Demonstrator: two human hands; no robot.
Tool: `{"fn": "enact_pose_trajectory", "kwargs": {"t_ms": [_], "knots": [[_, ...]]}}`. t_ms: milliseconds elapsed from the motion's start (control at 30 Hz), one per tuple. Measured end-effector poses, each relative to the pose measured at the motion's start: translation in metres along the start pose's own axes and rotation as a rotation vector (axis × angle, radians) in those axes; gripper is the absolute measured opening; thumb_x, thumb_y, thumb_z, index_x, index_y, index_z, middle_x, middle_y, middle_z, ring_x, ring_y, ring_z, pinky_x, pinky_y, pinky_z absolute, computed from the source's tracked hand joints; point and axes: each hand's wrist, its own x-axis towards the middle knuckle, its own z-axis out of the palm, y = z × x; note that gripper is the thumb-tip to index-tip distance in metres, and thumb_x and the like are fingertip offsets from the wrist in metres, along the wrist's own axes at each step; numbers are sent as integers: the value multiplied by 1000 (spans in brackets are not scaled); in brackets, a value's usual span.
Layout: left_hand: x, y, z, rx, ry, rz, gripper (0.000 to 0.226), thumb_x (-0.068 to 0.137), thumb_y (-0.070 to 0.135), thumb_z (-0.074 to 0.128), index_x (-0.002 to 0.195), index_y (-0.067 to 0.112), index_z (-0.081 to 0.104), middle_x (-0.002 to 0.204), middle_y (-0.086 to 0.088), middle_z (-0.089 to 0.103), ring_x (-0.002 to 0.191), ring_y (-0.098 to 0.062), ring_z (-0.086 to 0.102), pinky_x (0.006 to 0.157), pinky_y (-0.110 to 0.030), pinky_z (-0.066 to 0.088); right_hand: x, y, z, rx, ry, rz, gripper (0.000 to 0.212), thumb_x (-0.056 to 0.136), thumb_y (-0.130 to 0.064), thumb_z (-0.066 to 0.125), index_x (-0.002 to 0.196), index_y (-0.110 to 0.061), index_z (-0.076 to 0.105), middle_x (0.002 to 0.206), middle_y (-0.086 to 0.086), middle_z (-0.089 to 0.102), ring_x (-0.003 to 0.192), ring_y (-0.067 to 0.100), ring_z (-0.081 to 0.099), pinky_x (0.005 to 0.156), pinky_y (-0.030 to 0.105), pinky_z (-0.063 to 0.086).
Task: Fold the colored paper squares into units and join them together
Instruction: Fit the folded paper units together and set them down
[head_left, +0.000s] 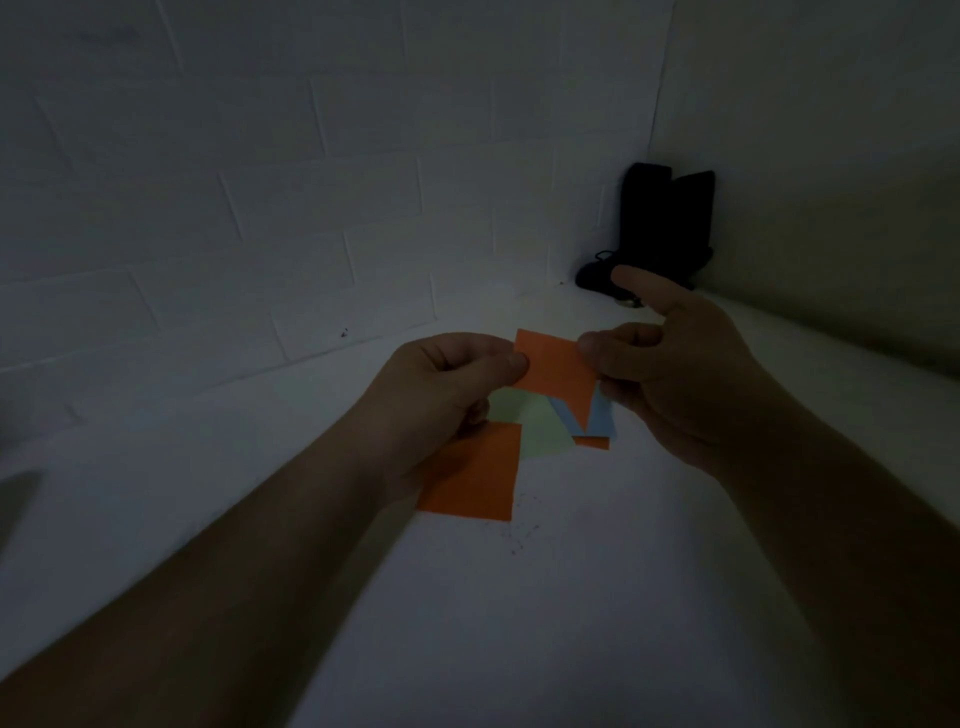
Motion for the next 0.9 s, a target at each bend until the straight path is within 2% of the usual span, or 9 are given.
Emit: {"fn": "enact_pose_trajectory", "kwargs": {"t_ms": [167, 333, 433, 500, 567, 633, 700, 800, 900], "knots": [[-2, 0, -1, 1, -35, 24, 13, 95, 22, 71, 91, 13, 80, 57, 0, 43, 54, -14, 37, 61, -33, 33, 0, 2, 1, -9, -8, -5, 76, 83, -6, 72, 150, -23, 40, 56, -5, 63, 64, 15, 57, 69, 34, 49], [-1, 0, 0, -23, -4, 36, 12, 97, 19, 68, 92, 16, 78, 60, -2, 52, 54, -15, 46, 56, -27, 42, -1, 0, 1, -20, -72, -9, 50, 86, -10, 70, 131, -28, 59, 68, -1, 65, 69, 14, 61, 69, 32, 50], [-1, 1, 0, -27, 22, 76, 13, 99, 15, 64, 101, 13, 77, 81, -6, 72, 67, -19, 63, 67, -30, 54, -5, -2, 4, -46, -134, -14, 37, 82, -19, 72, 117, -30, 65, 82, 4, 69, 73, 13, 63, 68, 29, 51], [-1, 1, 1, -31, 42, 113, 20, 101, 10, 59, 97, 16, 78, 91, -5, 76, 74, -20, 69, 77, -34, 56, -6, -3, 7, -59, -145, 4, 37, 75, -34, 69, 111, -31, 67, 82, -2, 73, 71, 9, 65, 68, 26, 52], [-1, 3, 3, -102, 78, 101, 30, 101, 7, 51, 92, 16, 78, 91, -6, 77, 76, -23, 72, 82, -38, 57, -5, -2, 8, -49, -128, 35, 27, 82, -39, 65, 107, -29, 69, 78, -8, 73, 71, 9, 67, 69, 25, 54], [-1, 6, 4, -192, 94, 70, 32, 101, 10, 46, 90, 12, 77, 89, -8, 76, 76, -25, 73, 83, -39, 57, -4, 0, 8, -25, -110, 52, 16, 93, -31, 62, 105, -26, 70, 81, -5, 73, 72, 10, 69, 69, 25, 54], [-1, 6, 3, -148, 99, 106, 28, 103, 17, 51, 92, 11, 76, 89, -10, 77, 82, -26, 74, 85, -39, 58, -4, 1, 9, 2, -103, 53, 12, 93, -22, 63, 103, -23, 71, 86, 0, 72, 72, 10, 71, 67, 22, 56], [-1, 1, 2, -32, 91, 224, 10, 95, 19, 69, 92, 17, 79, 93, -7, 78, 94, -21, 73, 97, -43, 58, -4, 2, 8, 24, -93, 47, 14, 93, -14, 65, 104, -22, 70, 77, -3, 73, 73, 9, 71, 71, 23, 58], [0, -2, 1, -16, 95, 281, 8, 81, 21, 79, 88, 24, 81, 96, -21, 72, 89, -23, 67, 95, -45, 56, -3, 2, 7, 37, -61, 51, 14, 94, -17, 65, 105, -25, 69, 81, -4, 73, 81, 13, 69, 73, 25, 56]]}}
